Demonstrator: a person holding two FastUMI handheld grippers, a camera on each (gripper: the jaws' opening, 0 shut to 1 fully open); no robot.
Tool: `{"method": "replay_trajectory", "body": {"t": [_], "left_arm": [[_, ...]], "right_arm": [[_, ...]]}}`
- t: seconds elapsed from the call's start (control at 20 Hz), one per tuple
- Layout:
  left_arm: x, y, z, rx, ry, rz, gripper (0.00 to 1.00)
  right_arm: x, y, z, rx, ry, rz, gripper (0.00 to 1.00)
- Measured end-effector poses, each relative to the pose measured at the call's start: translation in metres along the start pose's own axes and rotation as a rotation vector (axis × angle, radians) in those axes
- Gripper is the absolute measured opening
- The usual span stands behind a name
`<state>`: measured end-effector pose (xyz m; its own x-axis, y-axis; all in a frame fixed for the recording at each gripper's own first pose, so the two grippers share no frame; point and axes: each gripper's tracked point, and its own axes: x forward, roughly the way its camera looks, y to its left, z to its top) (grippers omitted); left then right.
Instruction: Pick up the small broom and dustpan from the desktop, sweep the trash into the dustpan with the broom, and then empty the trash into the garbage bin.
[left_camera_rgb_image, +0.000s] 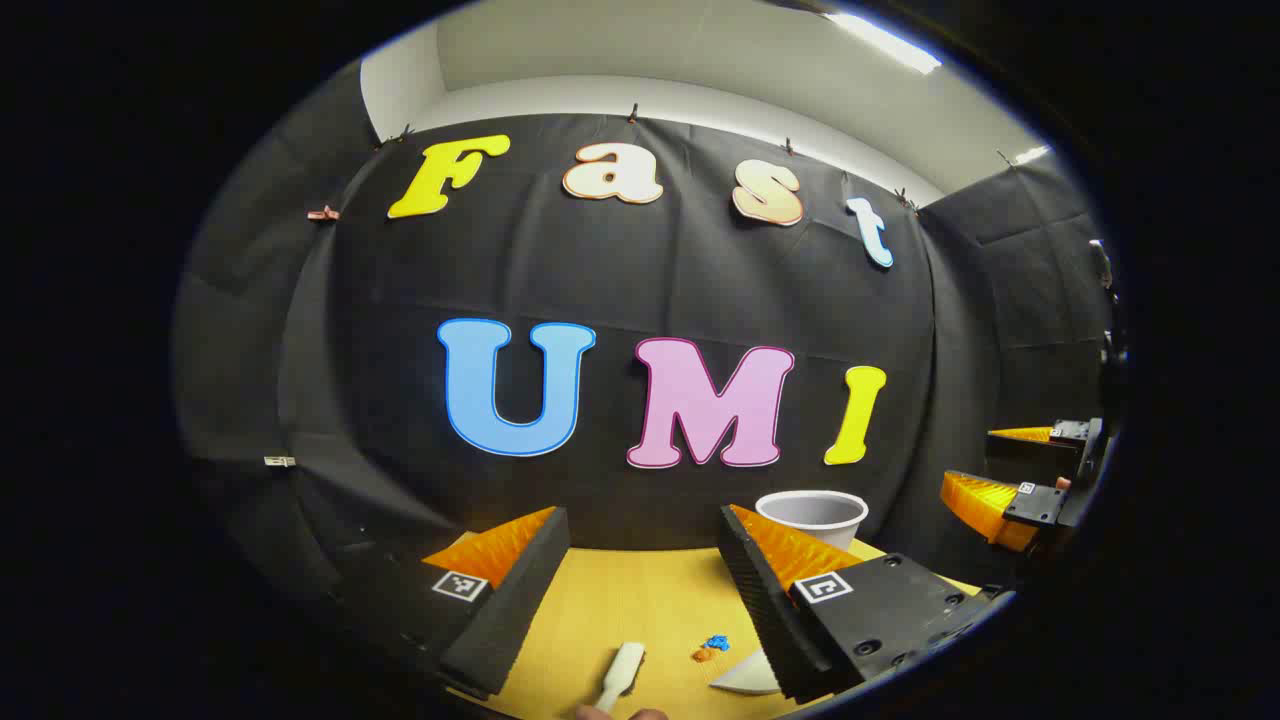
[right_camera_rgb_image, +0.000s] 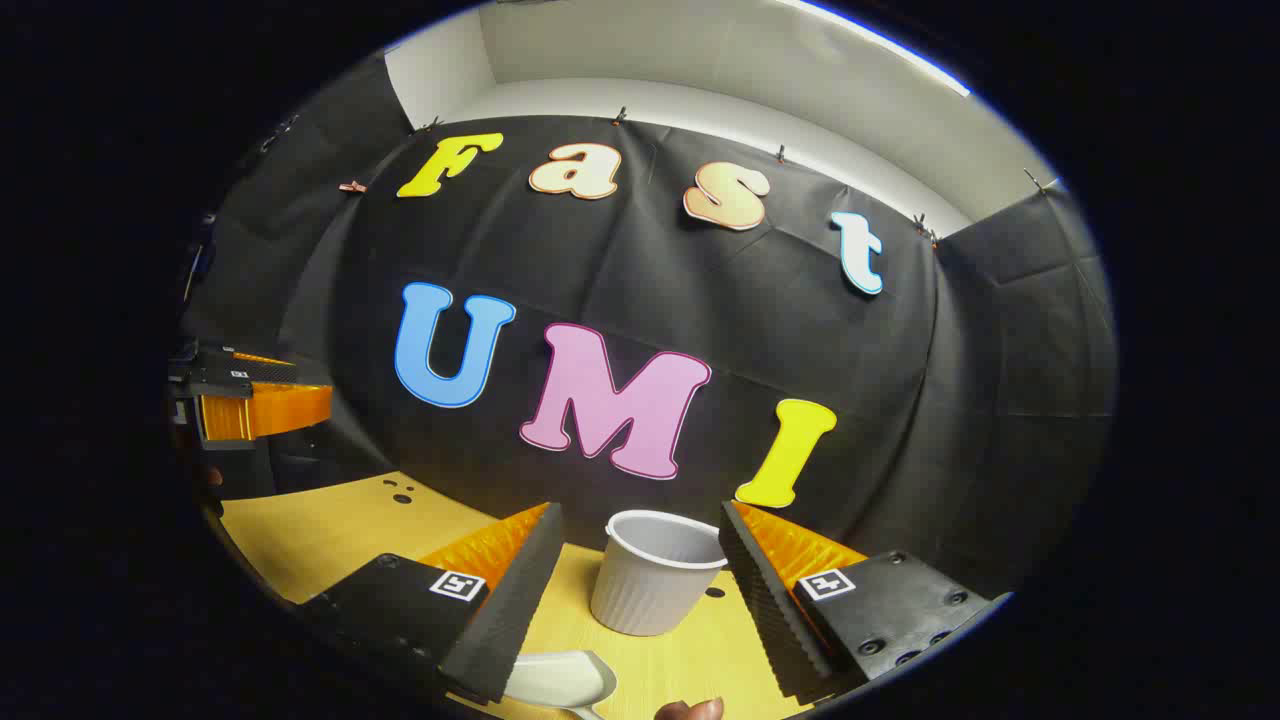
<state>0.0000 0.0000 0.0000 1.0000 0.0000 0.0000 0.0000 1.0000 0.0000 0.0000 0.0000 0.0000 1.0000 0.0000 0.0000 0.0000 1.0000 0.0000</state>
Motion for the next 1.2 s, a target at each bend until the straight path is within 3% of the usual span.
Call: {"method": "replay_trajectory", "body": {"t": [0.85, 1.0, 1.2], "left_arm": [[0.028, 0.002, -0.010, 0.031, 0.035, 0.010, 0.95], [0.031, 0.001, -0.013, 0.043, 0.033, 0.005, 0.95], [0.034, 0.004, -0.021, 0.062, 0.039, 0.004, 0.95]], "right_arm": [[0.034, 0.005, -0.021, 0.050, 0.035, 0.043, 0.97], [0.034, 0.013, -0.034, 0.055, 0.068, 0.118, 0.97], [0.012, 0.031, -0.089, 0.096, 0.266, 0.310, 0.97]]}}
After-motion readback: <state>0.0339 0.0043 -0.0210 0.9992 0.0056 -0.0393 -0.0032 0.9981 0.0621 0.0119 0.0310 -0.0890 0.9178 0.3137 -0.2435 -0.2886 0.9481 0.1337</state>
